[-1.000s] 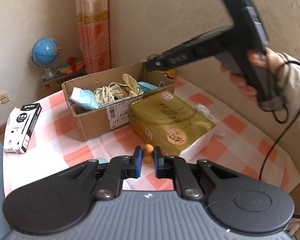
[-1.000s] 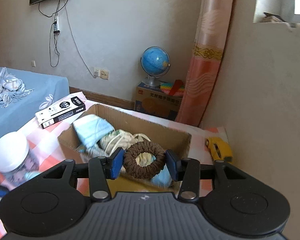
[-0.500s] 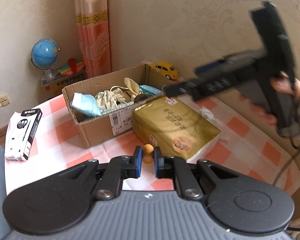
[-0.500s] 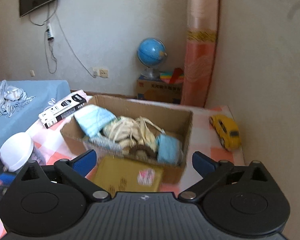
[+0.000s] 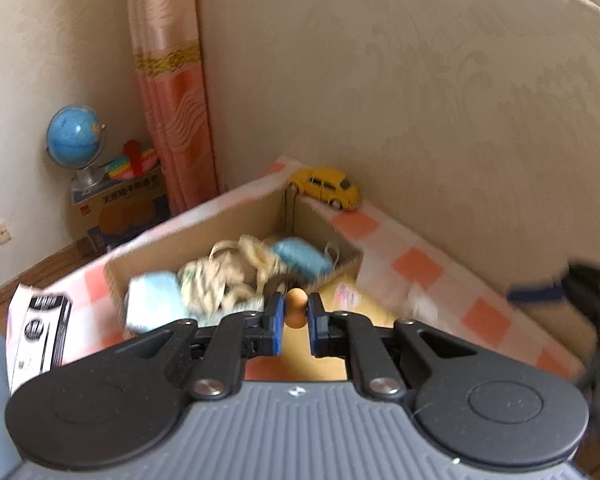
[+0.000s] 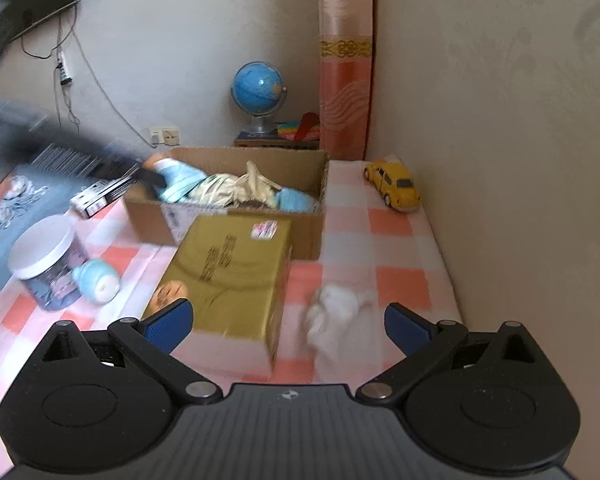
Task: Organize soft objects
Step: 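Carry the orange peg into the box and open the left gripper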
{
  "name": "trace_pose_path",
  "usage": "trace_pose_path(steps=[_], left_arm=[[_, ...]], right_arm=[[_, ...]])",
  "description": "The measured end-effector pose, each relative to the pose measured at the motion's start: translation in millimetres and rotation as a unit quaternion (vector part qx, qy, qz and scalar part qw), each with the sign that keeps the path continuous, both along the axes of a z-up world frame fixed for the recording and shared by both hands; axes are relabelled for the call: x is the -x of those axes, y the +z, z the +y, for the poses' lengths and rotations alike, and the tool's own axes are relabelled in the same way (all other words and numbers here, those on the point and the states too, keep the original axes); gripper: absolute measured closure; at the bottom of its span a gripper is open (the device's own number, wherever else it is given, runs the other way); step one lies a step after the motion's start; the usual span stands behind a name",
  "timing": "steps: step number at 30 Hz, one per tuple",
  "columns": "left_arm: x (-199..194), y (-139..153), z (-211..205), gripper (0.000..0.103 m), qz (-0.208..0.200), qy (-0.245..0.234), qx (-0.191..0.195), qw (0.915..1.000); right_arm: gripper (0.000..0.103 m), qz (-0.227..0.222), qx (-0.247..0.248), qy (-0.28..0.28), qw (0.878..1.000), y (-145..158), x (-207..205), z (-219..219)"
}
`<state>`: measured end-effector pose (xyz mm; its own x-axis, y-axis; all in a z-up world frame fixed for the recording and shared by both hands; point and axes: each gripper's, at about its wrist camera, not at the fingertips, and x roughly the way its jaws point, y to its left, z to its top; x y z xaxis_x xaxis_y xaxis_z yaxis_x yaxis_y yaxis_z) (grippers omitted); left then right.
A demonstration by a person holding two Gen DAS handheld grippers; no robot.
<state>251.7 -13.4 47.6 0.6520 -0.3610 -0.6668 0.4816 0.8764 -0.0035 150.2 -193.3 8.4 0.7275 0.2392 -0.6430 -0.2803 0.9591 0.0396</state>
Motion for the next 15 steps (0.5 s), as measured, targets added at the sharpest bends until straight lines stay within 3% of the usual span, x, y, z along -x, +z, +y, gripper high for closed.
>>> trace_pose_path(steps=[15], left_arm=[[-111.0,-4.0,-57.0,0.091,0.013,0.021,-0.024,0.9994]], right_arm=[[0.000,0.009,0.004,0.000,1.000,-17.9,20.4,-19.3]])
